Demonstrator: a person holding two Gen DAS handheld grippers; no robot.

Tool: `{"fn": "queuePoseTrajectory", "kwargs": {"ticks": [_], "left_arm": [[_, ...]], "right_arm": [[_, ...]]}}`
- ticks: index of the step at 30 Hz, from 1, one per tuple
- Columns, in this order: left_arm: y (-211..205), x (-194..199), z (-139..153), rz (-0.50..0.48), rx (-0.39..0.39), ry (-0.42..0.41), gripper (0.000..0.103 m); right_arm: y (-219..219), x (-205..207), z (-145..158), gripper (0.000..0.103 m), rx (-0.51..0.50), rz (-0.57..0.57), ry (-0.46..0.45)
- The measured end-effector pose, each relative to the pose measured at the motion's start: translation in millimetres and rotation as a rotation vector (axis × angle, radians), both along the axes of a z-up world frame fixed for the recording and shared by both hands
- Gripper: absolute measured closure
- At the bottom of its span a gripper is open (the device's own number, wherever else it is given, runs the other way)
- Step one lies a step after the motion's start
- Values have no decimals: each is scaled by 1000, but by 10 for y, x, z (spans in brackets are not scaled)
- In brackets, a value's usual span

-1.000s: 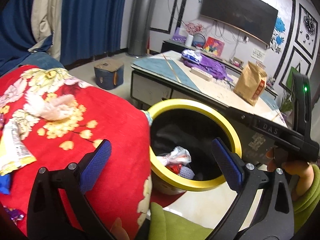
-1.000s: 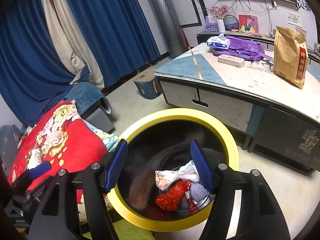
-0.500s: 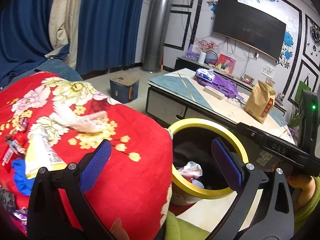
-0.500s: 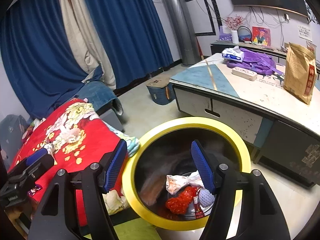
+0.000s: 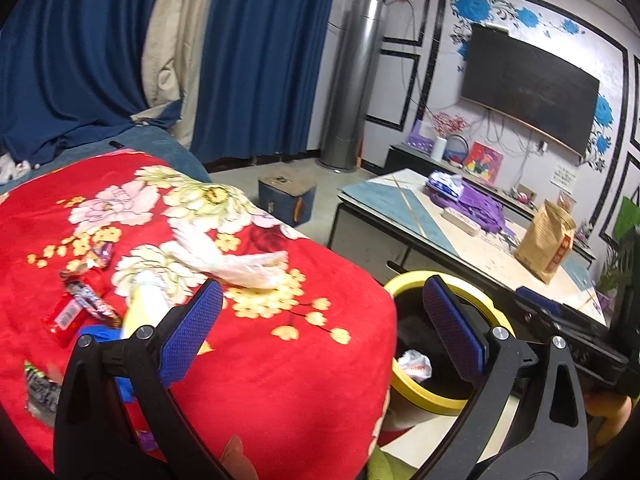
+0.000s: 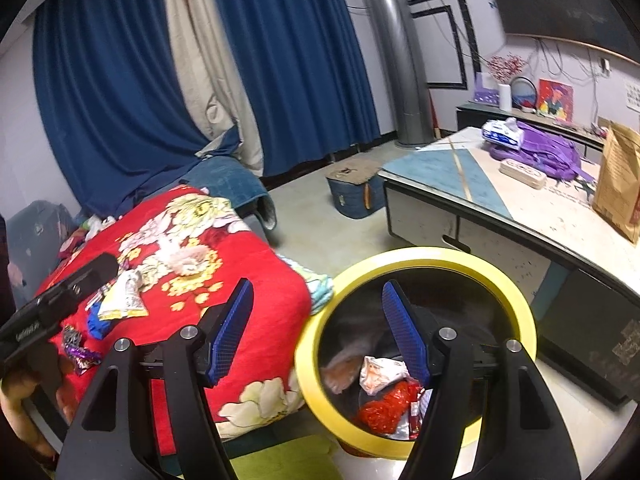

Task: Collect trash
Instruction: 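Move both tools back over the bed toward the red can and wrappers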

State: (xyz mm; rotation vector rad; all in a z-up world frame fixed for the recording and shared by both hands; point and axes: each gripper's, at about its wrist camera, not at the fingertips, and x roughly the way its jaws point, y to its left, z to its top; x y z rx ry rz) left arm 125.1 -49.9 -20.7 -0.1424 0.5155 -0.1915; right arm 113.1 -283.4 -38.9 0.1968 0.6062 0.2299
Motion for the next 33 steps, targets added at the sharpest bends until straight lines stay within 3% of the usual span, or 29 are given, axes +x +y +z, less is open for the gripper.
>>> {"fn": "queuePoseTrajectory", "kwargs": {"ticks": [33], "left_arm": [[1167, -11, 50, 288, -62, 57, 11]], "right_arm": [[1148, 3, 34, 35, -64, 265, -2]]}}
